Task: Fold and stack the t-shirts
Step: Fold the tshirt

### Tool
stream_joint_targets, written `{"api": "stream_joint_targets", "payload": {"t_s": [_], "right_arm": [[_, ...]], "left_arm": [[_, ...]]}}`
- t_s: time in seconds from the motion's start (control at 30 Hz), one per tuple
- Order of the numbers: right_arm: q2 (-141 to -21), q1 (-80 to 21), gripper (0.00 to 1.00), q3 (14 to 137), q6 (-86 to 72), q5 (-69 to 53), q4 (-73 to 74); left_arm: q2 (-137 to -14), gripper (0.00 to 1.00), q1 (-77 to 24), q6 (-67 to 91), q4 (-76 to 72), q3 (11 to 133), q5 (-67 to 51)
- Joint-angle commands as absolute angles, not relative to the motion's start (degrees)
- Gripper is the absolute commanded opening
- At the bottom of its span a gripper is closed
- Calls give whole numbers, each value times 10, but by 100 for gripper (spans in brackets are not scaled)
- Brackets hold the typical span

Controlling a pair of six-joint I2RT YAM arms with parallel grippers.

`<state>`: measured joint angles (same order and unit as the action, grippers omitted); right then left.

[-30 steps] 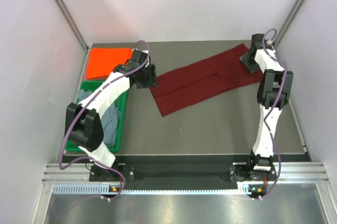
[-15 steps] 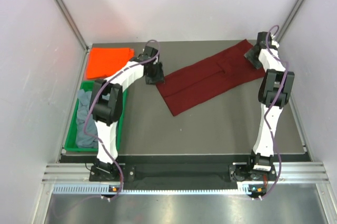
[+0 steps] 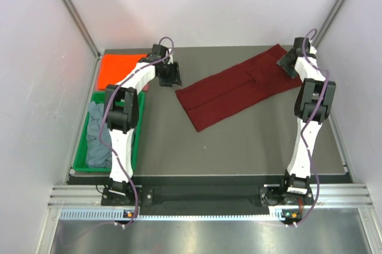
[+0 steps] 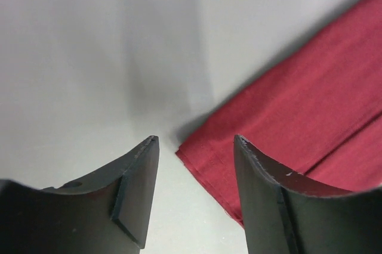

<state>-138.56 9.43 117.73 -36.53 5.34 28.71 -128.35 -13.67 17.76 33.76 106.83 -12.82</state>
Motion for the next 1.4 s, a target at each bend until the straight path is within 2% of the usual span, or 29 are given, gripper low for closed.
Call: {"api": "stream_joint_targets", "payload": {"t_s": [0.0, 0.17, 0.5, 0.6, 0.63, 0.73, 0.77, 1.37], "right_arm": [[-1380, 98, 59, 1162, -378, 39, 272], [-1376, 99, 59, 1151, -380, 33, 265], [-1356, 99, 59, 1131, -374, 25, 253], [-1352, 100, 59, 1128, -374, 22, 250], [-1349, 99, 59, 1127, -375, 18, 248], [-1345, 99, 60, 1121, -376, 10, 246], [-1339, 100, 60, 1116, -375, 4, 244], [-1180, 99, 64, 1021, -359, -69, 288]], "left_arm": [[-1286, 58, -134, 138, 334, 1072, -184], [-1298, 58, -133, 137, 338, 1068, -196], [-1313, 49, -123, 134, 341, 1060, -187], [-1313, 38, -122, 133, 342, 1053, -187], [-1314, 25, -122, 135, 339, 1050, -188], [-1317, 8, -122, 141, 345, 1050, -198], [-1317, 0, -122, 142, 350, 1049, -199], [-1252, 0, -122, 179, 405, 947, -107]]}}
